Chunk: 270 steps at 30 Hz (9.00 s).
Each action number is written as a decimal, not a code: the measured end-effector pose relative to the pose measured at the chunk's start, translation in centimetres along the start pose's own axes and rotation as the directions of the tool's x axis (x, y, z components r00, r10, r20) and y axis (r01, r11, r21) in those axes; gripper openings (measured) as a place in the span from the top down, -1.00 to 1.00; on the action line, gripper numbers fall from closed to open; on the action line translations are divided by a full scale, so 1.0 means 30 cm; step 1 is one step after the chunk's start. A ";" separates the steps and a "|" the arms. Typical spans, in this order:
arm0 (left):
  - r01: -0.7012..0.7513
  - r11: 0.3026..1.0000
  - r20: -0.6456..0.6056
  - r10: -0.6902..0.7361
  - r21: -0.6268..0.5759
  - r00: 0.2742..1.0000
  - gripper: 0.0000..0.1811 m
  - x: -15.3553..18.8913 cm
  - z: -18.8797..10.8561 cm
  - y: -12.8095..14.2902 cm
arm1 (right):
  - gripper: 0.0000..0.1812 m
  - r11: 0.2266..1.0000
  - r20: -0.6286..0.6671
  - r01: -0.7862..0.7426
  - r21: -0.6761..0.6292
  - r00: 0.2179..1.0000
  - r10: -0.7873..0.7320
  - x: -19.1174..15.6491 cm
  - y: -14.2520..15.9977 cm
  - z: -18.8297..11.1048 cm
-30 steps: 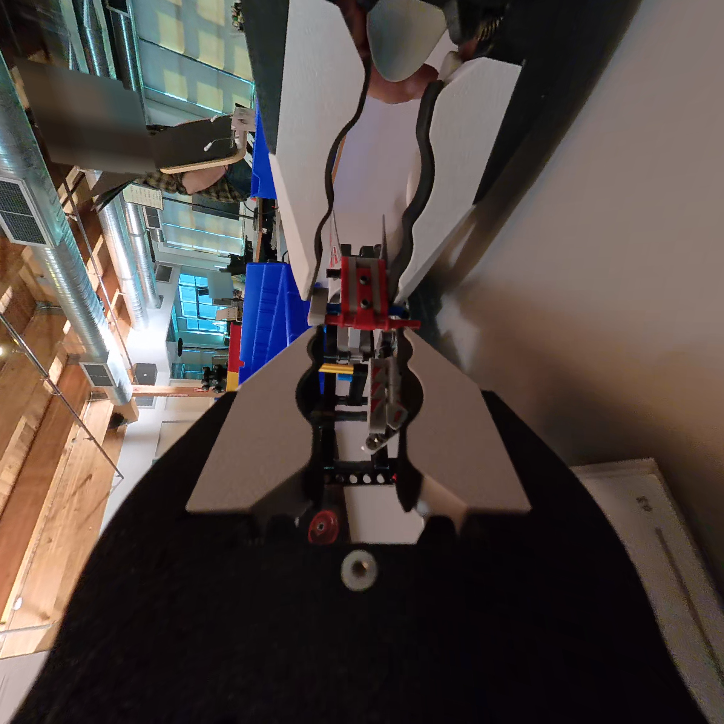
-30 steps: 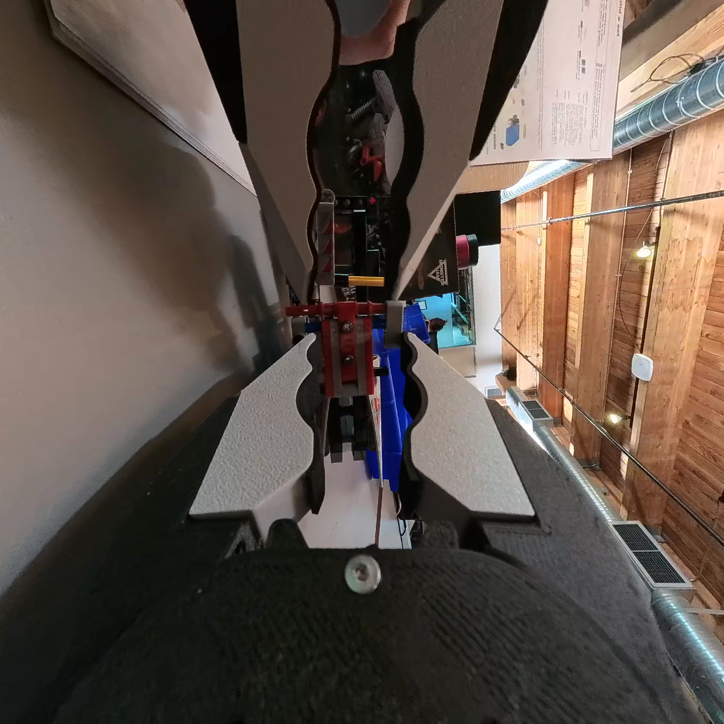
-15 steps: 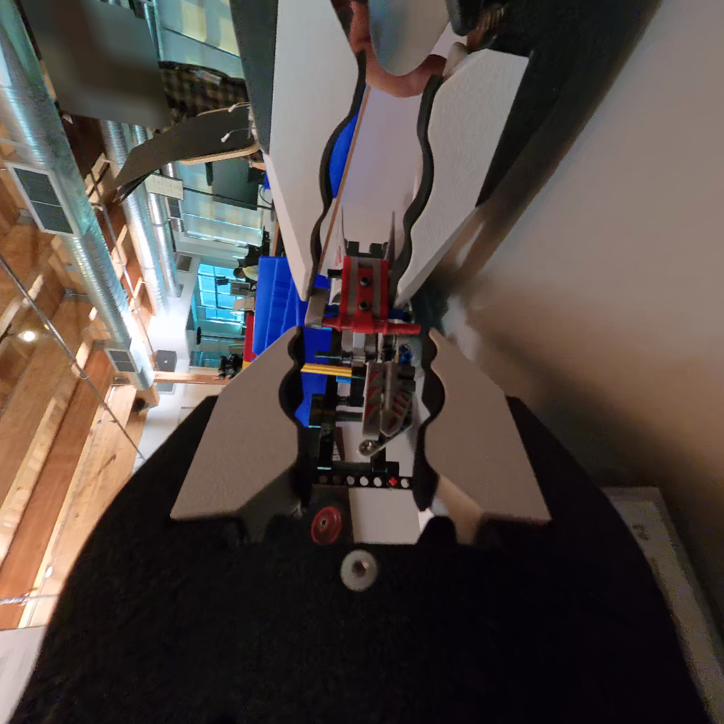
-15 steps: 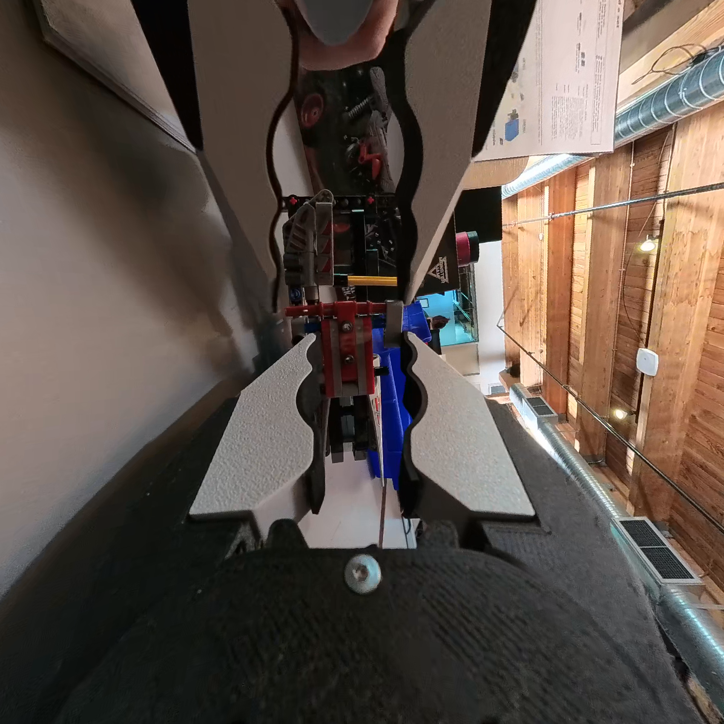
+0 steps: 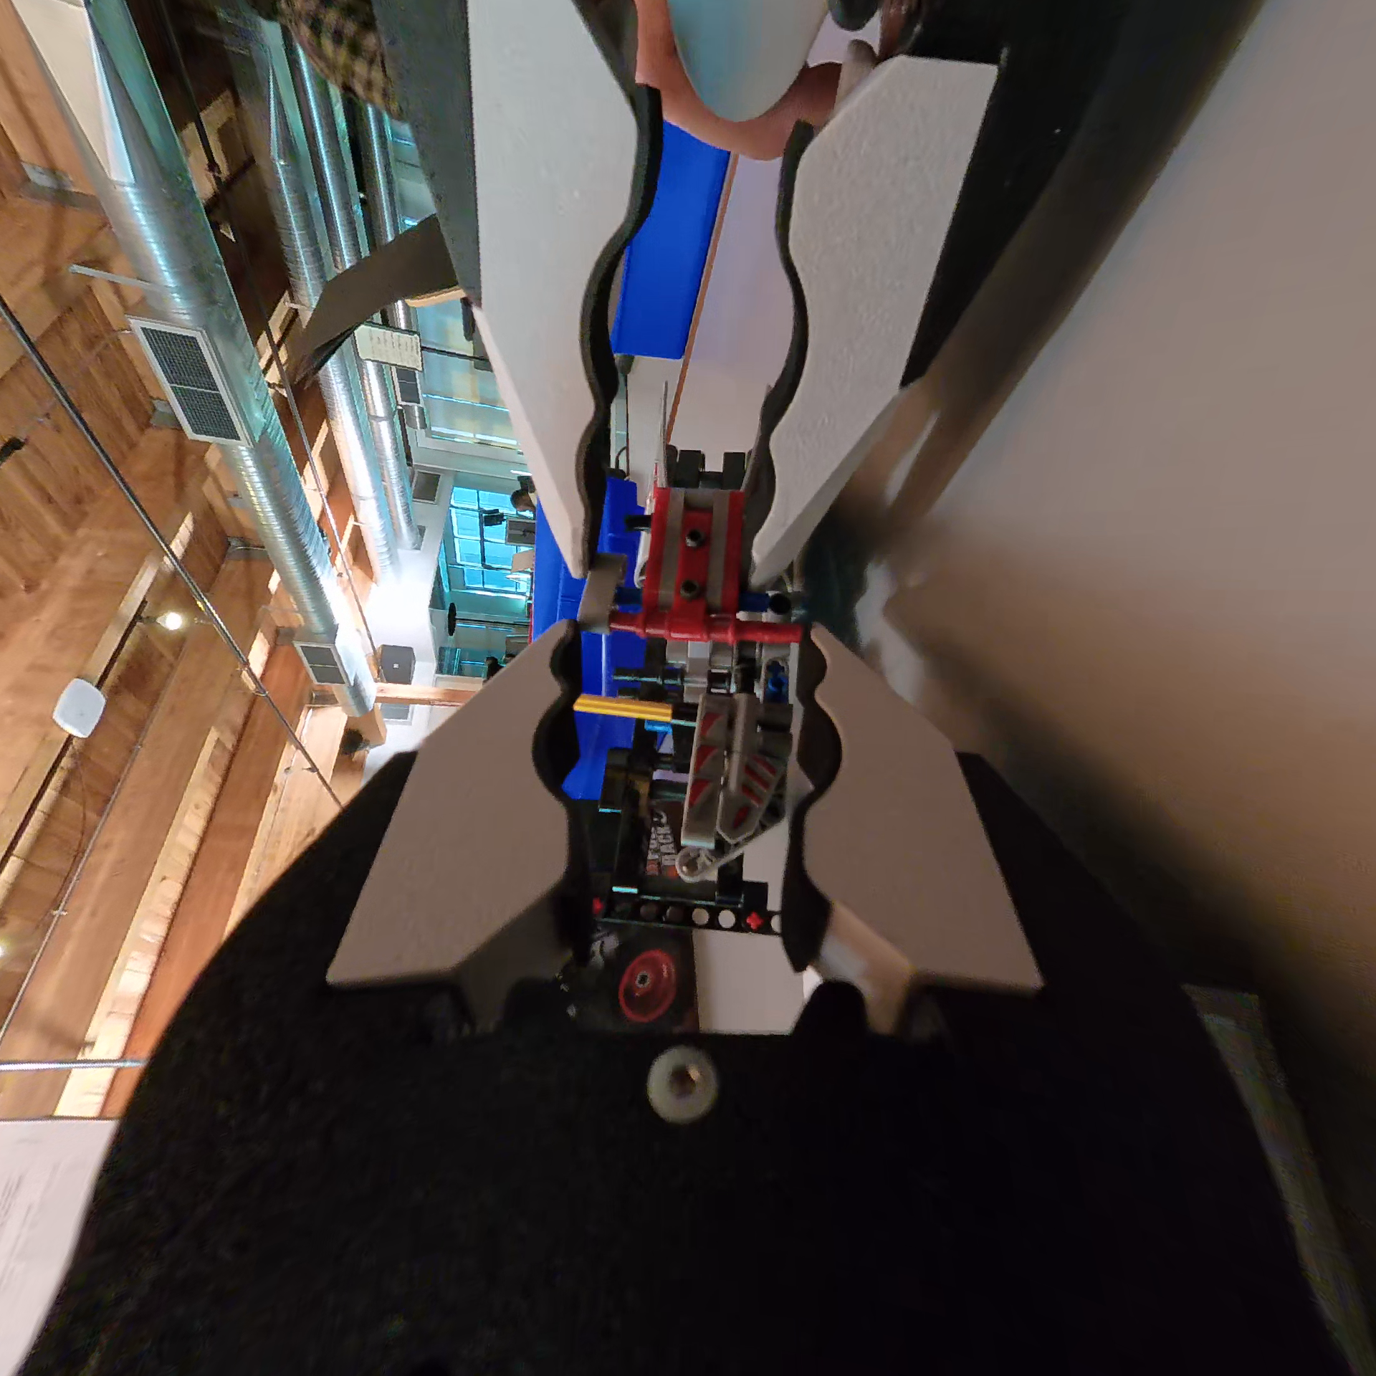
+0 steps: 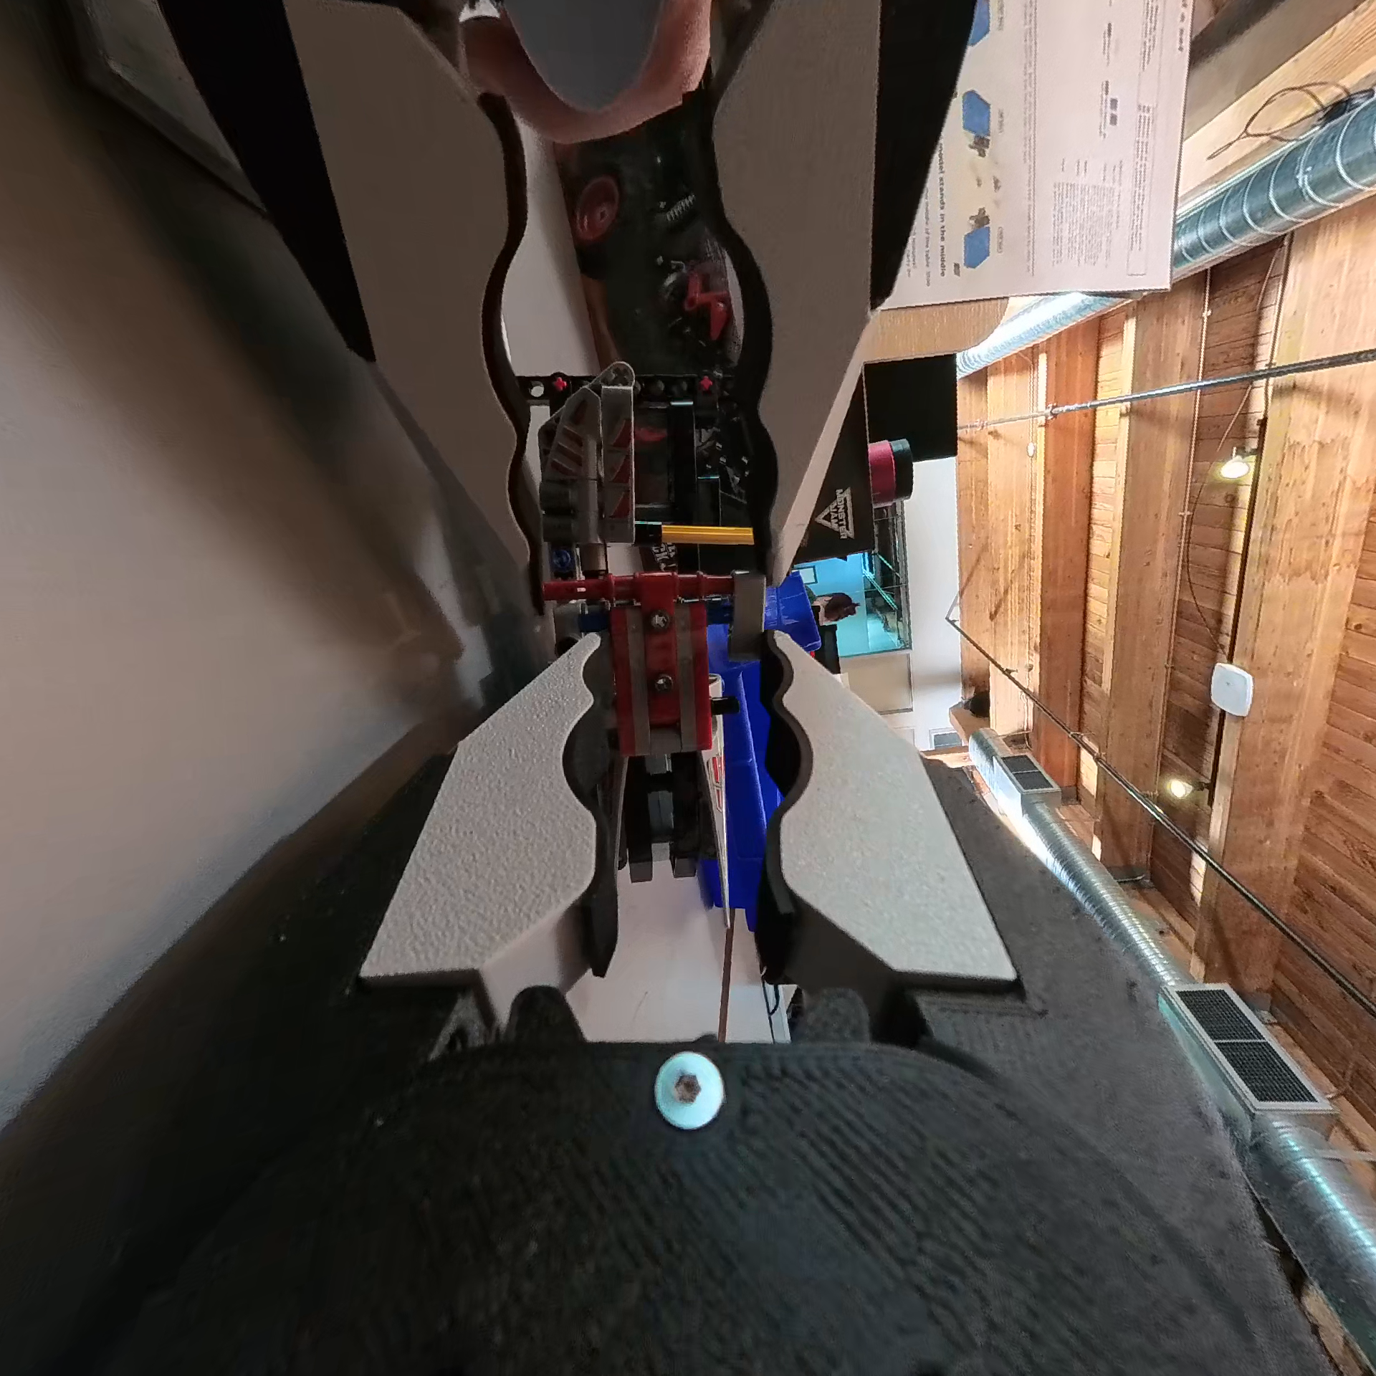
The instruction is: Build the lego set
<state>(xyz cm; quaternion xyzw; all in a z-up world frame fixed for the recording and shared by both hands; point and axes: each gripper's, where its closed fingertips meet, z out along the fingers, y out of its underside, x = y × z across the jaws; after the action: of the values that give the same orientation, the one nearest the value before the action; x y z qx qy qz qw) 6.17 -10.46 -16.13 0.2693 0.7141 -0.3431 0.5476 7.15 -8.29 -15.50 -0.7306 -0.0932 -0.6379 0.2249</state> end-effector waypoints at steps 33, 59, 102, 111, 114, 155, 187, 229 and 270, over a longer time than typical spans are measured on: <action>-0.076 0.997 0.013 0.076 -0.017 0.997 0.51 -0.012 0.000 0.014 | 0.58 0.998 -0.004 0.062 -0.029 0.998 -0.063 0.000 0.012 -0.012; -0.038 0.999 0.034 0.039 -0.023 0.999 0.39 -0.003 0.012 0.008 | 0.59 0.999 0.000 0.042 -0.033 0.999 -0.042 0.015 0.063 -0.047; -0.046 0.998 0.024 0.047 -0.047 0.999 0.40 -0.011 0.024 0.022 | 0.53 0.995 -0.043 0.087 -0.039 0.995 -0.088 0.029 0.082 -0.038; -0.050 0.998 0.013 0.051 -0.037 0.999 0.40 -0.006 0.030 0.018 | 0.57 0.996 -0.015 0.071 -0.054 0.997 -0.072 0.017 0.095 -0.030; -0.039 0.999 0.009 0.039 -0.032 0.999 0.40 -0.005 0.036 0.012 | 0.57 0.995 -0.009 0.072 -0.071 0.997 -0.073 0.018 0.106 -0.031; 0.816 0.549 -0.294 -0.822 -0.182 0.487 0.77 -0.002 -0.014 -0.035 | 0.51 1.000 0.006 0.023 -0.007 1.000 -0.023 -0.015 0.058 -0.080; 0.940 0.273 -0.392 -0.903 -0.205 0.177 0.94 0.010 -0.036 -0.070 | 0.58 0.999 0.051 0.023 -0.050 0.998 -0.020 -0.040 0.045 -0.076; 0.959 0.074 -0.409 -0.911 -0.273 -0.046 0.94 -0.023 -0.042 0.062 | 0.31 0.984 0.000 0.113 0.140 0.993 -0.114 0.005 -0.010 0.096; 0.985 0.059 -0.348 -0.937 -0.164 -0.001 0.95 -0.077 -0.053 0.088 | 0.47 0.983 -0.049 0.099 0.153 0.995 -0.092 -0.005 -0.037 0.038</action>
<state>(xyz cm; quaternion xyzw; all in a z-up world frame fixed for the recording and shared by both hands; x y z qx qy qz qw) 7.82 -7.60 -14.16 -0.1994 0.7663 -0.6108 0.0012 7.66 -6.78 -15.52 -0.6921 -0.1730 -0.6538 0.2523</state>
